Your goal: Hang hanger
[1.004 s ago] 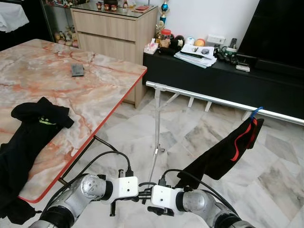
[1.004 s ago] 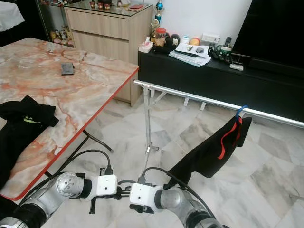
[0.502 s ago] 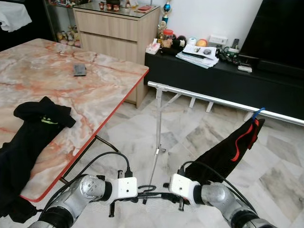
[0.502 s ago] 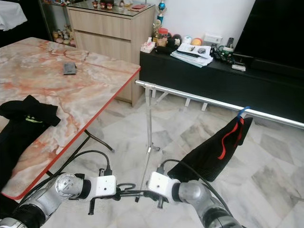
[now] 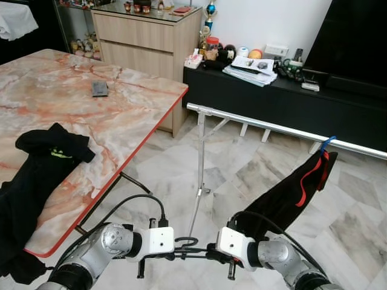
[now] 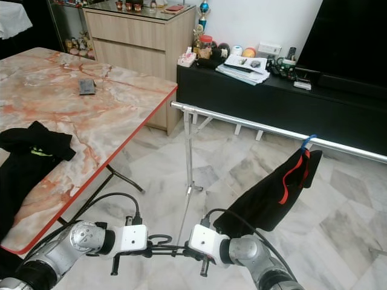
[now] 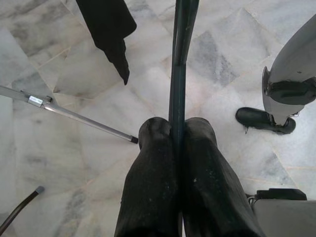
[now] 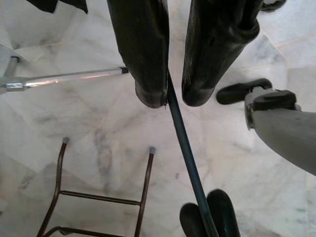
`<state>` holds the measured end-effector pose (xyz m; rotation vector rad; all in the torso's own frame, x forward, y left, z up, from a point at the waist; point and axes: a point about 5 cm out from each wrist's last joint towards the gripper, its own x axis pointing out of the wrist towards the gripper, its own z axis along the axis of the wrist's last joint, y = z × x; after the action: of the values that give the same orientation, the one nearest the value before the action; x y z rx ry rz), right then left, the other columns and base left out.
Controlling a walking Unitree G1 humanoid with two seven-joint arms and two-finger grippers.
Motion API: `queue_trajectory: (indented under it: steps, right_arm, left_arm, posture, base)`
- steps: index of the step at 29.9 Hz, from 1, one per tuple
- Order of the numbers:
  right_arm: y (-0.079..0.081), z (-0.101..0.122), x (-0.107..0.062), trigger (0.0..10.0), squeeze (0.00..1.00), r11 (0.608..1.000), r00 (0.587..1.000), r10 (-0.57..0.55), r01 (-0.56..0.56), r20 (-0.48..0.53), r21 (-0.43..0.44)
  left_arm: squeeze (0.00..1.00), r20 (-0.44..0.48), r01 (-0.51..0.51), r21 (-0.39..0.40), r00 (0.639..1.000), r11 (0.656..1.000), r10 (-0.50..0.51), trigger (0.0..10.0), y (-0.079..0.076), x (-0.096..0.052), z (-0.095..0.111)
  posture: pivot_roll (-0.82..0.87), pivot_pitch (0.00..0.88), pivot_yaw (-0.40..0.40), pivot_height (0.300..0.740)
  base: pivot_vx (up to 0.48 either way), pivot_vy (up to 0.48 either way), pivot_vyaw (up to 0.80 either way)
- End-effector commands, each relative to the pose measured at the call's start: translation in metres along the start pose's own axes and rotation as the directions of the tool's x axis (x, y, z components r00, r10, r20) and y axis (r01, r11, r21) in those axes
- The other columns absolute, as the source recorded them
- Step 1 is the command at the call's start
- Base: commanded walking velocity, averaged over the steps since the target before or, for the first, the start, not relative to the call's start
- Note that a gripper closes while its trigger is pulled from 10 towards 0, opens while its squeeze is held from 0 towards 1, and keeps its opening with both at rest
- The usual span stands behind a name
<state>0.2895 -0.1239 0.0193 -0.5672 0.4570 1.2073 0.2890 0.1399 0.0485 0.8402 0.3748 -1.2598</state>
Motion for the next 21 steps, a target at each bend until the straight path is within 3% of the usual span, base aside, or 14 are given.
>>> queue_trajectory:
  steps: [1, 2, 3, 9, 10, 11, 16, 17, 18, 21]
  right_arm:
    - [0.002, -0.001, 0.001, 10.0, 0.0, 1.0, 1.0, 0.012, -0.012, 0.006, 0.024]
    - [0.002, 0.0, 0.001, 10.0, 0.38, 0.999, 1.0, 0.016, -0.016, 0.01, 0.028]
    - [0.004, 0.001, 0.003, 10.0, 1.0, 0.999, 1.0, 0.026, -0.027, 0.013, 0.03]
    - [0.006, 0.001, 0.006, 10.0, 1.0, 0.999, 0.999, 0.032, -0.032, -0.004, 0.007]
    - [0.007, 0.001, 0.007, 10.0, 0.63, 0.999, 0.999, 0.035, -0.035, -0.02, -0.008]
    - [0.008, 0.001, 0.008, 10.0, 0.0, 0.999, 0.999, 0.038, -0.039, -0.024, -0.01]
    - [0.009, 0.002, 0.011, 10.0, 0.0, 0.999, 0.999, 0.035, -0.036, -0.025, -0.016]
    - [0.011, 0.004, 0.013, 10.0, 0.91, 0.999, 0.999, 0.045, -0.046, -0.029, -0.026]
    - [0.011, 0.004, 0.014, 10.0, 1.0, 0.998, 0.998, 0.047, -0.048, -0.028, -0.029]
    - [0.011, 0.005, 0.015, 10.0, 1.0, 0.998, 0.999, 0.043, -0.044, -0.028, -0.04]
  left_arm:
    - [0.0, -0.003, 0.018, 0.016, 1.0, 1.0, -0.018, 10.0, -0.001, 0.0, 0.001]
    - [0.0, -0.003, 0.018, 0.016, 1.0, 1.0, -0.018, 10.0, -0.001, 0.0, 0.001]
    - [0.0, -0.002, 0.018, 0.015, 1.0, 1.0, -0.018, 10.0, -0.002, 0.001, 0.001]
    - [0.0, -0.002, 0.02, 0.012, 1.0, 1.0, -0.02, 10.0, -0.002, 0.001, 0.001]
    - [0.0, -0.002, 0.021, 0.011, 1.0, 1.0, -0.02, 10.0, -0.002, 0.001, 0.002]
    - [0.0, -0.002, 0.021, 0.011, 1.0, 1.0, -0.021, 10.0, -0.002, 0.001, 0.002]
    - [0.0, -0.002, 0.021, 0.012, 1.0, 1.0, -0.021, 10.0, -0.002, 0.002, 0.002]
    - [0.0, -0.002, 0.021, 0.012, 1.0, 1.0, -0.021, 10.0, -0.002, 0.002, 0.002]
    - [0.0, -0.001, 0.022, 0.013, 1.0, 1.0, -0.022, 10.0, -0.002, 0.002, 0.002]
    - [0.0, 0.001, 0.023, 0.014, 1.0, 1.0, -0.023, 10.0, -0.002, 0.002, 0.003]
  posture:
    - [0.21, 0.044, -0.086, 0.74]
    - [0.21, 0.044, -0.086, 0.74]
    - [0.21, 0.044, -0.087, 0.74]
    - [0.21, 0.044, -0.088, 0.74]
    - [0.21, 0.045, -0.089, 0.74]
    - [0.21, 0.045, -0.089, 0.74]
    - [0.22, 0.045, -0.09, 0.74]
    - [0.22, 0.045, -0.091, 0.74]
    - [0.22, 0.045, -0.091, 0.74]
    - [0.22, 0.045, -0.092, 0.74]
  base:
    - [0.0, 0.0, 0.0]
    - [0.0, 0.0, 0.0]
    - [0.0, 0.0, 0.0]
    - [0.0, 0.0, 0.0]
    - [0.0, 0.0, 0.0]
    - [0.0, 0.0, 0.0]
    - [0.0, 0.0, 0.0]
    - [0.0, 0.0, 0.0]
    - [0.0, 0.0, 0.0]
    - [0.0, 0.0, 0.0]
